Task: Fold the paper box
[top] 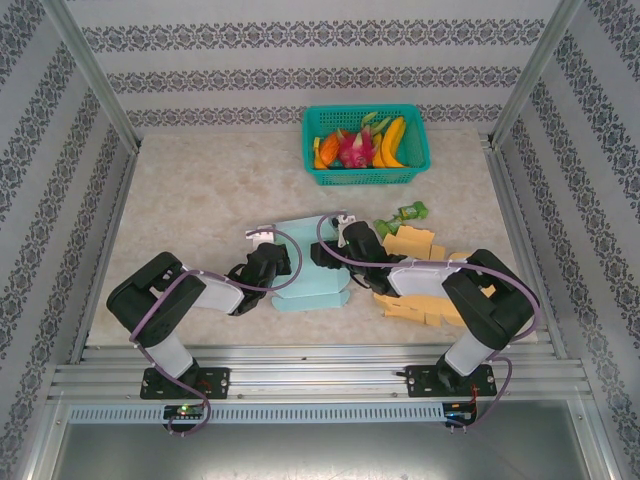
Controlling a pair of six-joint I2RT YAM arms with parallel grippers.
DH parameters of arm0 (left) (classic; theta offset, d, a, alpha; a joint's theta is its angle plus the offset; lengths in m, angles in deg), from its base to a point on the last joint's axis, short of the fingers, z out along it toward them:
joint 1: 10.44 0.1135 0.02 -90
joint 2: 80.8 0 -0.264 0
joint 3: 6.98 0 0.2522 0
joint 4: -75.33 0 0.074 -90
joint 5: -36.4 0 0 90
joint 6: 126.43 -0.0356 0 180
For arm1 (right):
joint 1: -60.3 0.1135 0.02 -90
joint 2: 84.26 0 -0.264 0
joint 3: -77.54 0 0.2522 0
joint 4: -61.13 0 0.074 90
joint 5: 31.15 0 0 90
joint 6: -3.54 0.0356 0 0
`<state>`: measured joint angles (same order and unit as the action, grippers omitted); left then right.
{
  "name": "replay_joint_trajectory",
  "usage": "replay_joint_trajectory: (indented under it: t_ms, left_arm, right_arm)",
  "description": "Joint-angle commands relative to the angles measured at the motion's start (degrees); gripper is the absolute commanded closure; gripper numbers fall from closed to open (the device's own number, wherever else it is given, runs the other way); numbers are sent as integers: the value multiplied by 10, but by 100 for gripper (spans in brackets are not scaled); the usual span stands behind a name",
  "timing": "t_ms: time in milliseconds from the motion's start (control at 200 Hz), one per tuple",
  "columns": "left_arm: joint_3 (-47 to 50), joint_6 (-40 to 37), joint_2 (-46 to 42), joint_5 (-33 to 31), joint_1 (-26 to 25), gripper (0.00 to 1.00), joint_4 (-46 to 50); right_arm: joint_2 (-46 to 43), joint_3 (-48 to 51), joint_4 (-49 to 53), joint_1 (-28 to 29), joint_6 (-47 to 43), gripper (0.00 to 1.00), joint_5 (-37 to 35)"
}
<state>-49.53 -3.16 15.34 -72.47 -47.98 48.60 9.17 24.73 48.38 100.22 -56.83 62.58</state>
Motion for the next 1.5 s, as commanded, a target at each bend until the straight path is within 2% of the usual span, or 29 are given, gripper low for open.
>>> replay_joint_trajectory:
  t_ms: [0,135,355,535,684,734,934,994,1034,1229,1394,1499]
  left_arm:
    - [-1,11,1,19,-8,100,-38]
    - [3,-4,-3,-2,-7,100,-26]
    - [18,-24,-22,-3,5,100,-15]
    - [26,-37,-33,27,24,100,-17]
    - [41,-85,-43,77,34,100,-53]
    - [48,-99,-47,88,35,100,-62]
    - [71,-131,-60,129,41,100,-89]
    - [79,-130,-65,140,46,100,-98]
    - [84,-129,-69,147,50,100,-100]
    - [90,-129,-88,188,59,100,-102]
    - [91,-136,-100,227,60,100,-102]
    - [90,-134,-106,230,60,100,-95]
  right_arm:
    - [0,-9,-7,8,3,39,23]
    - [-43,3,21,15,-11,38,21]
    - [-165,31,160,39,-55,38,-66]
    - [-269,61,249,48,-76,38,-119]
    - [-333,86,275,40,-127,37,-218]
    - [-340,89,279,27,-134,38,-231]
    - [-354,104,241,-11,-176,40,-171]
    - [-354,108,232,-18,-187,45,-149]
    - [-353,112,225,-18,-196,48,-136]
    - [-340,132,157,-10,-227,47,-39]
    - [-310,107,163,5,-239,47,-18]
    - [-299,104,154,13,-241,48,-4]
